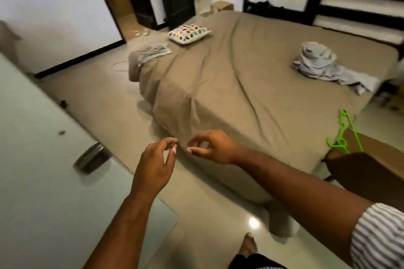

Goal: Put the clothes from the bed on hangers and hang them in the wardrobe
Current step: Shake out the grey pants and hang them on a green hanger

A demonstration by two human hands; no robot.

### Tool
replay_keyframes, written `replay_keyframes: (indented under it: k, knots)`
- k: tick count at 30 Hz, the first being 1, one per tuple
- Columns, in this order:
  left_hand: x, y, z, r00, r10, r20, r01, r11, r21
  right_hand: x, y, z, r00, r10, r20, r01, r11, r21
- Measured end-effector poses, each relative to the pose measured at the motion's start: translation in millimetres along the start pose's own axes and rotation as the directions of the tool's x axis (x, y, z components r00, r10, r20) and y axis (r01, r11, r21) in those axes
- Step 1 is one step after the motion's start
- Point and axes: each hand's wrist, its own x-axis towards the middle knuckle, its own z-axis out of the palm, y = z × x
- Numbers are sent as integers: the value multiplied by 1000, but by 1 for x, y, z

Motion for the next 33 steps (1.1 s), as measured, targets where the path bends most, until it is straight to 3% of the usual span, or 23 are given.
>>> replay_keyframes:
  k: [10, 15, 25, 29, 33]
  knots:
    - [169, 82, 125, 958, 209, 197, -202, 978, -54, 0, 170, -108, 949, 258, -181, -257, 966, 27]
    - [230, 138, 176, 902, 319, 290, -307, 948, -87, -20, 230, -157, 878, 387, -280, -378, 922, 87]
    - [343, 184, 289, 735, 495, 463, -478, 863, -163, -26, 327, -194, 610, 636, -472, -592, 762, 262]
    - [411, 174, 333, 662, 558, 501, -487, 828, -278, 2, 368, -200, 485, 714, -506, -682, 670, 292]
    - [498, 146, 361, 637, 547, 544, -443, 837, -322, 59, 392, -211, 355, 792, -497, -724, 569, 390]
